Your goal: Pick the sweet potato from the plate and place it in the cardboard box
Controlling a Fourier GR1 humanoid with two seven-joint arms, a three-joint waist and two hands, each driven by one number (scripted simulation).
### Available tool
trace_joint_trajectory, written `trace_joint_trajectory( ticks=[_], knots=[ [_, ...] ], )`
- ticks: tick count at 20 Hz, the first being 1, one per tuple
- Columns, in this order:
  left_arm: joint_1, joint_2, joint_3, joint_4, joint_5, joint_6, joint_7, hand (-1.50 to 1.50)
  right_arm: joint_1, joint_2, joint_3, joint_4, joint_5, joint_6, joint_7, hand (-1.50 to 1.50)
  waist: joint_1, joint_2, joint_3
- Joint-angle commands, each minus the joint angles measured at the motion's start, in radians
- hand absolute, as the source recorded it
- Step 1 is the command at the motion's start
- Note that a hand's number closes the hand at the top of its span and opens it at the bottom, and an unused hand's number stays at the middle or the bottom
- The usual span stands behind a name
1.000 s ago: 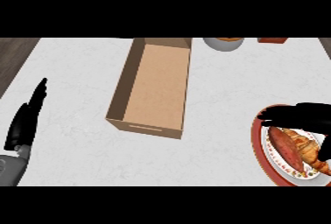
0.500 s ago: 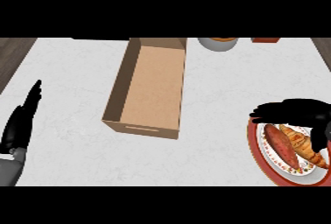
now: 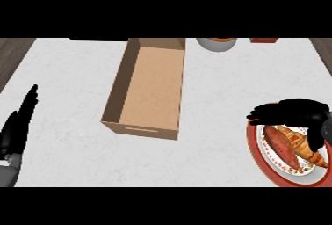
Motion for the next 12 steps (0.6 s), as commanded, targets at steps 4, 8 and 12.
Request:
trace_joint_trajectory(
  ticks=[4, 8, 12],
  knots=[
    [0.002, -0.027, 0.005, 0.02, -0.017, 0.011, 0.007, 0.0, 0.021, -0.05, 0.022, -0.07, -0.051, 0.086, -0.227, -1.5, -0.017, -0.001, 0.005],
    [0.033, -0.019, 0.019, 0.006, -0.033, 0.012, -0.016, 0.0, 0.027, -0.077, 0.043, -0.111, -0.04, 0.091, -0.184, -1.5, -0.013, -0.002, 0.005],
    [0.003, -0.025, 0.019, -0.05, -0.046, 0.001, 0.057, 0.0, 0.067, -0.077, 0.062, -0.139, 0.023, 0.036, -0.109, -1.5, -0.017, -0.003, 0.005]
  ],
)
